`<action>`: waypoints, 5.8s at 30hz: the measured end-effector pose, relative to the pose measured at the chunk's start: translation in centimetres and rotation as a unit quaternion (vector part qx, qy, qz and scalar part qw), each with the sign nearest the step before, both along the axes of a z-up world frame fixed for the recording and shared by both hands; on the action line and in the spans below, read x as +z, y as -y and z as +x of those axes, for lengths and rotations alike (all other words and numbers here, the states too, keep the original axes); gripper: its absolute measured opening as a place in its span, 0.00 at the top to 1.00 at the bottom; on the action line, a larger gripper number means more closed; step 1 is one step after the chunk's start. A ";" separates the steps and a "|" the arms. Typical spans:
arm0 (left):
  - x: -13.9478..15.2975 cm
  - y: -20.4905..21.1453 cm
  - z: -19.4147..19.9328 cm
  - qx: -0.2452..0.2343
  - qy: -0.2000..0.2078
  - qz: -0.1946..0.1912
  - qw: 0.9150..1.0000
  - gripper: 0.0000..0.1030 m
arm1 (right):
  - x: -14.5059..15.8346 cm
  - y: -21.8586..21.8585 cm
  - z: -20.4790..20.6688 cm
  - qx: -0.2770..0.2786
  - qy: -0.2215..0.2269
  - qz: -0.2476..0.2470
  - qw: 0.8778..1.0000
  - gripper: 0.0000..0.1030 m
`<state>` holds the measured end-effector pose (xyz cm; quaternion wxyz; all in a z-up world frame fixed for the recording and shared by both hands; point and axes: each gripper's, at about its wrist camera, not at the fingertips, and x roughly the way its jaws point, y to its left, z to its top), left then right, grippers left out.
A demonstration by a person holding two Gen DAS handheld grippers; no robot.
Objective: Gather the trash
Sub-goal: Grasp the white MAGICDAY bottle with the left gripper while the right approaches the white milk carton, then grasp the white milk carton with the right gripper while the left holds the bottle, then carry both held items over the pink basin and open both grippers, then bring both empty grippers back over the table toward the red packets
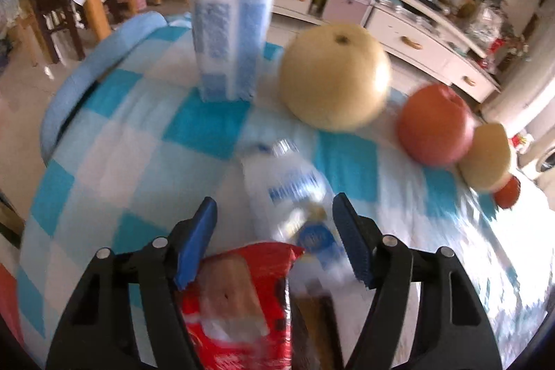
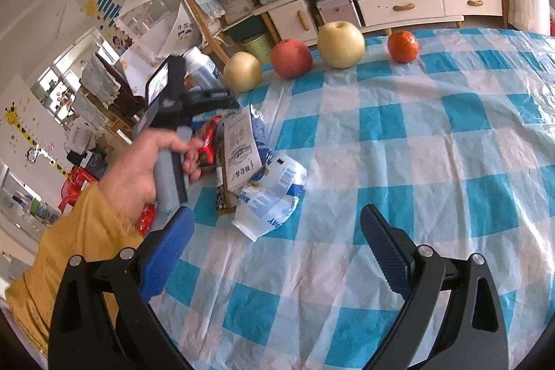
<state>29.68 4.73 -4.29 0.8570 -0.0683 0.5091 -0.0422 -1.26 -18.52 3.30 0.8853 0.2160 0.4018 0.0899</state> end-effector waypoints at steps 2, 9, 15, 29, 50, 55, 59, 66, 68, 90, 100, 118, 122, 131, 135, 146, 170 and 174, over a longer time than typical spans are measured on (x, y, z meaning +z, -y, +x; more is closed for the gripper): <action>0.0 0.8 -1.7 -0.023 0.004 -0.001 1.000 0.36 | 0.2 0.6 -0.1 -0.011 0.004 -0.002 1.000 0.07; -0.2 3.8 -8.5 -0.094 0.003 -0.011 0.995 0.36 | 0.7 2.4 -0.4 -0.039 0.015 0.001 0.999 0.07; -0.1 7.8 -14.1 -0.184 0.000 0.036 0.982 0.37 | 0.8 4.0 -0.5 -0.060 0.014 -0.002 0.998 0.07; 2.1 10.1 -10.4 -0.282 0.056 0.155 0.945 0.32 | -1.4 3.1 0.6 -0.005 -0.046 0.000 0.999 0.07; -0.2 10.0 -7.7 -0.243 0.033 0.100 0.964 0.41 | -2.7 -4.0 1.3 0.103 -0.040 -0.097 0.989 0.08; 1.1 7.9 -8.6 -0.216 0.051 0.067 0.973 0.69 | -3.0 -4.9 1.4 0.118 -0.029 -0.108 0.987 0.09; 2.2 5.6 -9.5 -0.193 0.061 0.046 0.978 0.73 | -3.0 -5.3 1.5 0.125 -0.022 -0.107 0.986 0.12; 2.0 3.7 -11.0 -0.207 0.048 0.043 0.976 0.73 | -3.0 -4.8 1.7 0.109 -0.021 -0.110 0.988 0.12; 1.8 3.5 -11.2 -0.210 0.043 0.049 0.976 0.73 | -2.9 -4.5 1.7 0.109 -0.021 -0.097 0.989 0.12; 0.2 5.7 -9.0 -0.224 0.022 0.118 0.967 0.42 | -5.9 -7.7 3.8 0.145 -0.035 -0.177 0.973 0.46; 4.5 1.6 -13.3 -0.169 0.076 0.049 0.981 0.42 | -4.3 -5.8 3.6 0.117 -0.012 -0.150 0.982 0.47; 10.5 -11.9 -23.5 -0.047 0.149 0.002 0.988 0.42 | -0.1 -3.0 0.6 0.071 0.045 0.023 0.996 0.47; 11.3 -14.8 -23.8 -0.021 0.159 -0.006 0.987 0.42 | 0.4 -4.5 0.2 0.079 0.047 0.038 0.995 0.47; 11.8 -20.8 -24.7 0.040 0.165 -0.001 0.985 0.42 | 3.0 -11.6 -0.3 0.127 0.053 0.054 0.989 0.47; 12.2 -23.6 -25.0 0.067 0.170 0.002 0.983 0.42 | 4.4 -15.9 -0.3 0.158 0.059 0.049 0.985 0.47; 12.2 -33.2 -27.0 0.164 0.174 -0.028 0.971 0.42 | 7.1 -30.9 1.7 0.259 0.057 0.053 0.963 0.47; 9.8 -41.1 -27.5 0.289 0.142 0.002 0.947 0.14 | 4.4 -41.9 3.2 0.246 0.066 -0.030 0.967 0.14; 10.5 -39.4 -27.9 0.280 0.183 0.006 0.942 0.14 | 4.2 -40.1 1.8 0.242 0.073 -0.050 0.966 0.13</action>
